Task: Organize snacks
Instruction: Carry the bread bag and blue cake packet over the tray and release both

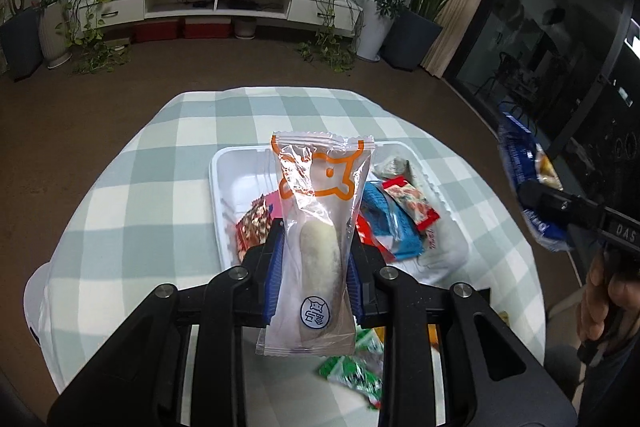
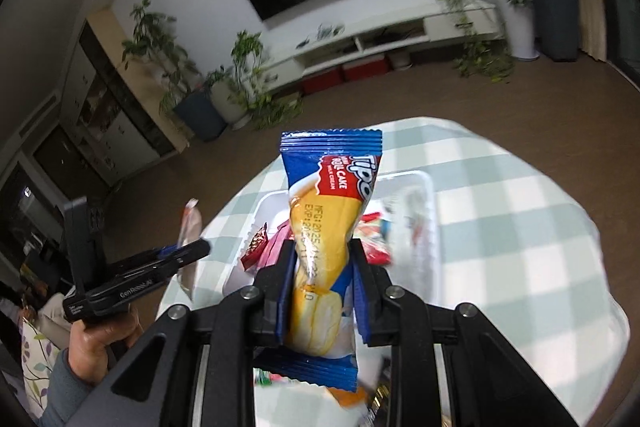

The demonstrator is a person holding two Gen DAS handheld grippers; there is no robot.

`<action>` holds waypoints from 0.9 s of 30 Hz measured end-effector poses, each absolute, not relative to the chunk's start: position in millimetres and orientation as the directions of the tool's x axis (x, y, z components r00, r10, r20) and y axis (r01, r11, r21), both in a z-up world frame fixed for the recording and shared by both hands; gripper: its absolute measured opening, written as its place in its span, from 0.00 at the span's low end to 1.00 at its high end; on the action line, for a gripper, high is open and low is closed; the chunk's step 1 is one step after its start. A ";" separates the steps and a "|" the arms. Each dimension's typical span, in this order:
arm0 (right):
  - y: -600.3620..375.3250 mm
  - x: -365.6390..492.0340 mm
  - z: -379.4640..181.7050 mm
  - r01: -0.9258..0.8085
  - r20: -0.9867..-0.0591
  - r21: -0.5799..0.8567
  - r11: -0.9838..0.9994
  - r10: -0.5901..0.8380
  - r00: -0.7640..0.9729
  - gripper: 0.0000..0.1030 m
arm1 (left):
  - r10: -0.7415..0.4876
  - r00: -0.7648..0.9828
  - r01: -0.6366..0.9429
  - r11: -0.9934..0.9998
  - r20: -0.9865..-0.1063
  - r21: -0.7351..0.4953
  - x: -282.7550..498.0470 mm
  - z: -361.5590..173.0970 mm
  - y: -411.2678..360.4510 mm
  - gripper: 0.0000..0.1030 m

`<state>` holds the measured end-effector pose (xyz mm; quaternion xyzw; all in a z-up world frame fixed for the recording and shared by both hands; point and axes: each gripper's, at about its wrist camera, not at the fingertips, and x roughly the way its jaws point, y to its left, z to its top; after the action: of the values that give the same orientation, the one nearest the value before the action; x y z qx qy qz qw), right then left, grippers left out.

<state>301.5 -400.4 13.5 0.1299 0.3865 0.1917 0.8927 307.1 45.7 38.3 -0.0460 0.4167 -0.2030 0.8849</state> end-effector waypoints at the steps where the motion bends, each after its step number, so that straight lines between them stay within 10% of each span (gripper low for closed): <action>1: -390.7 310.9 6.6 -0.246 -0.653 0.374 0.894 0.442 0.615 0.27 | -0.392 0.562 0.320 0.915 -0.728 -0.245 315.1 32.6 42.1 0.24; 27: -323.5 369.7 -78.5 -0.227 -0.806 0.175 0.958 0.271 0.525 0.28 | -0.362 0.514 0.294 0.926 -0.778 -0.237 366.0 -47.0 15.3 0.26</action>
<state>369.7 -323.5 -78.5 0.0239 0.4658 0.1428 0.8730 366.0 15.3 -47.0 -0.0372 0.4555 -0.1888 0.8692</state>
